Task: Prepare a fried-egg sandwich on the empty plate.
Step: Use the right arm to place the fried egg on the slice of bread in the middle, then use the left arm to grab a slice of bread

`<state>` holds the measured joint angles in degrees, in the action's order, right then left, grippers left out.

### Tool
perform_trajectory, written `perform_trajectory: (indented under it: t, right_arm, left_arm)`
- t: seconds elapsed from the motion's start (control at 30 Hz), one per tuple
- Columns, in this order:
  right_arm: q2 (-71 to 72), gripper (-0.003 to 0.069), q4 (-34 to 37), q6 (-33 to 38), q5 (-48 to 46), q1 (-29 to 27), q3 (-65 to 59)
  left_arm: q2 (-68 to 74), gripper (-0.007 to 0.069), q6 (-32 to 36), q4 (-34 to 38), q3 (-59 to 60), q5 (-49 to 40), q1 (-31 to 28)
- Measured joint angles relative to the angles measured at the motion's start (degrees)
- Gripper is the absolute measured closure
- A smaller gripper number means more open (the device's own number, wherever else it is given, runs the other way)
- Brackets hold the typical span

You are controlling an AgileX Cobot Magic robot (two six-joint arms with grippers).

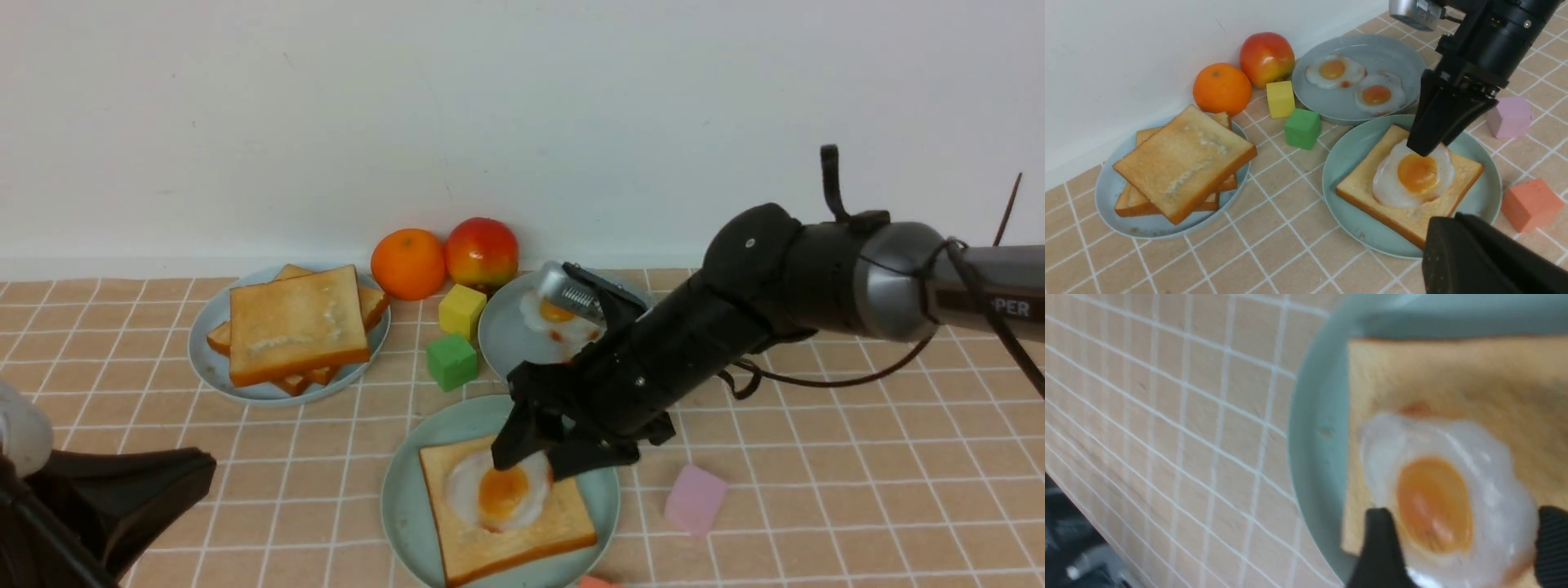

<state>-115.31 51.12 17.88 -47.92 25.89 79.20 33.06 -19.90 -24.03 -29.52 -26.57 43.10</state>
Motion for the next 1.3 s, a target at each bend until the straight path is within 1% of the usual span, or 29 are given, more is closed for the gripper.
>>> perform_trajectory:
  t: [0.07, 0.1, 0.17, 0.23, 0.3, 0.33, 0.37, 0.4, 0.43, 0.47, 0.5, 0.53, 0.57, 0.63, 0.7, 0.77, 0.87, 0.93, 1.0, 1.1, 1.27, 1.3]
  right_arm:
    - [1.8, 0.0157, -3.0, -0.1, -2.3, -1.0, 0.0]
    - [2.3, 0.0158, -3.4, -0.1, -2.5, -1.1, 0.0]
    - [4.6, 0.0181, -7.0, -0.3, -5.4, -2.2, 0.0]
    - [10.0, 0.0268, -13.6, -1.3, -10.1, -3.1, 0.0]
    - [14.2, 0.0349, -18.7, -2.4, -13.7, -3.3, 0.0]
    - [16.2, 0.0388, -20.6, -3.1, -15.0, -3.3, 0.0]
    - [17.2, 0.0408, -21.0, -3.2, -15.3, -3.3, 0.0]
    - [19.7, 0.0459, -23.0, -3.6, -16.7, -3.3, 0.0]
    - [23.7, 0.0537, -25.9, -4.2, -19.1, -3.3, 0.0]
    - [26.2, 0.0582, -26.7, -4.6, -20.1, -3.3, 0.0]
    - [26.6, 0.059, -27.0, -4.6, -20.6, -3.4, 0.0]
    - [29.7, 0.0642, -28.0, -5.3, -21.7, -3.5, 0.0]
    - [31.8, 0.066, -28.2, -5.7, -22.1, -3.5, 0.0]
    - [34.5, 0.0671, -28.3, -5.9, -22.5, -3.5, 0.0]
    - [38.8, 0.0669, -28.5, -6.1, -22.8, -3.5, -0.1]
    - [41.9, 0.0666, -28.6, -6.1, -23.0, -3.5, -0.8]
    - [47.5, 0.0659, -28.7, -6.1, -23.3, -3.5, -4.5]
    - [50.2, 0.0658, -28.6, -6.1, -23.6, -3.5, -7.2]
    - [52.7, 0.0656, -28.0, -6.1, -23.7, -3.5, -10.0]
    - [56.6, 0.0655, -27.5, -5.9, -23.8, -3.5, -14.0]
    - [61.4, 0.065, -27.5, -5.9, -23.9, -3.5, -16.9]
    - [62.7, 0.0648, -27.5, -5.8, -23.9, -3.5, -17.3]
  left_arm:
    - [0.0, 0.0617, -0.6, 2.8, 0.0, -0.6, 0.0]
    - [0.0, 0.0617, -0.7, 3.4, 0.0, -0.7, 0.0]
    - [0.0, 0.0617, -1.8, 5.8, 0.0, -1.6, 0.0]
    - [0.7, 0.0617, -2.7, 9.7, 0.0, -4.5, 0.0]
    - [2.6, 0.0617, -2.9, 11.2, -0.5, -6.8, 0.0]
    - [4.4, 0.0624, -2.9, 11.9, -1.2, -8.3, 0.0]
    - [4.8, 0.0624, -2.9, 12.0, -1.3, -8.6, 0.0]
    - [7.2, 0.0636, -2.7, 12.8, -2.5, -10.0, 0.0]
    - [12.7, 0.0638, -1.2, 14.4, -5.6, -12.4, 0.0]
    - [16.2, 0.0638, 0.1, 15.5, -7.4, -13.4, 0.0]
    - [16.2, 0.0638, 0.4, 15.5, -7.8, -13.4, 0.0]
    - [21.9, 0.0638, 3.1, 16.8, -11.2, -14.2, 0.0]
    - [25.6, 0.0638, 5.4, 17.2, -13.8, -14.5, -0.1]
    - [30.5, 0.0638, 8.5, 17.6, -17.4, -14.5, -1.1]
    - [37.5, 0.0638, 13.6, 19.0, -23.8, -14.7, -5.1]
    - [43.2, 0.0638, 18.8, 21.0, -28.8, -15.3, -10.9]
    - [51.7, 0.0638, 29.8, 25.8, -36.0, -16.5, -20.2]
    - [56.0, 0.0638, 37.6, 28.2, -39.3, -16.2, -24.4]
    - [60.4, 0.0638, 44.2, 30.9, -42.4, -14.0, -28.0]
    - [66.5, 0.0638, 51.7, 33.1, -46.9, -12.5, -31.5]
    - [73.7, 0.0631, 62.1, 33.3, -53.4, -14.1, -33.0]
    - [75.5, 0.0613, 65.3, 33.7, -54.9, -14.5, -33.0]
